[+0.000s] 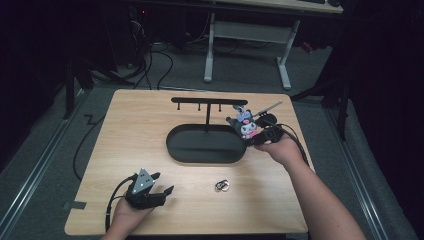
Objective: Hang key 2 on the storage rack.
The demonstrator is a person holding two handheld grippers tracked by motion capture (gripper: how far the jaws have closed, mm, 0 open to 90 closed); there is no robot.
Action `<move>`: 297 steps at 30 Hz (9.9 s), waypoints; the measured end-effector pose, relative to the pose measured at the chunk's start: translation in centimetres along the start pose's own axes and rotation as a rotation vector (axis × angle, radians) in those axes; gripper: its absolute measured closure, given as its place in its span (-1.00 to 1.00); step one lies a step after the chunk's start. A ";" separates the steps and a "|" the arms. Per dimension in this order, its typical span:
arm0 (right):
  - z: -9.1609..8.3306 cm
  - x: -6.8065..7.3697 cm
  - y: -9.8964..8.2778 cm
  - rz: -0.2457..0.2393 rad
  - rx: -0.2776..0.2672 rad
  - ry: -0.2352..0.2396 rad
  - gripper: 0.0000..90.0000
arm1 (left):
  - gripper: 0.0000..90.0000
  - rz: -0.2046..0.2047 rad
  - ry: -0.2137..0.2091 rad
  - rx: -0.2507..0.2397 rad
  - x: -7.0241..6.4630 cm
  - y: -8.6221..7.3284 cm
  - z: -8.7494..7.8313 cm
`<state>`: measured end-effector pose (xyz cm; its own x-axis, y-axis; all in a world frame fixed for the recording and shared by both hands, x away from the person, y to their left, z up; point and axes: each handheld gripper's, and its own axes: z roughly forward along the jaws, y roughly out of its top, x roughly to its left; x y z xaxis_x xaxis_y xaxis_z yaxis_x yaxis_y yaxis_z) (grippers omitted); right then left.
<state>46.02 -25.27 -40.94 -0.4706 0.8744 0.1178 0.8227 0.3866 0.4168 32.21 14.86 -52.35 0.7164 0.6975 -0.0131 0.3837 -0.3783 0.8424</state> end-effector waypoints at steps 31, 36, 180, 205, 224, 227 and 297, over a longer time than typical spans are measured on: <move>-0.5 1.6 -3.9 -0.047 -0.157 -0.058 -0.01 | -0.25 0.002 -0.012 0.010 0.0 0.2 0.2; -0.5 2.1 -7.1 -0.042 -0.243 -0.065 0.11 | -0.17 0.000 -0.027 0.012 -0.2 0.3 0.2; 5.1 6.4 -17.5 -0.149 -0.346 -0.042 0.92 | 0.02 0.043 -0.043 0.056 -0.7 0.3 0.8; 1.4 3.6 -18.2 -0.117 -0.222 -0.084 0.63 | 0.03 0.044 -0.042 0.056 -0.7 0.3 0.8; 2.6 4.6 -13.0 -0.290 0.148 -0.165 0.37 | 0.03 0.044 -0.051 0.049 -0.6 0.4 0.6; 3.4 4.7 -12.4 -0.307 0.206 -0.181 0.40 | 0.03 0.039 -0.052 0.049 -0.5 0.4 0.6; -0.6 3.3 -10.9 -0.151 0.068 0.015 0.89 | 0.01 0.040 -0.058 0.005 -0.5 0.4 0.4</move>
<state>35.33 -26.76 -44.50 -0.5946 0.8008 0.0723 0.7619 0.5324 0.3688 32.26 14.07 -52.22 0.7637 0.6455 -0.0112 0.3572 -0.4081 0.8402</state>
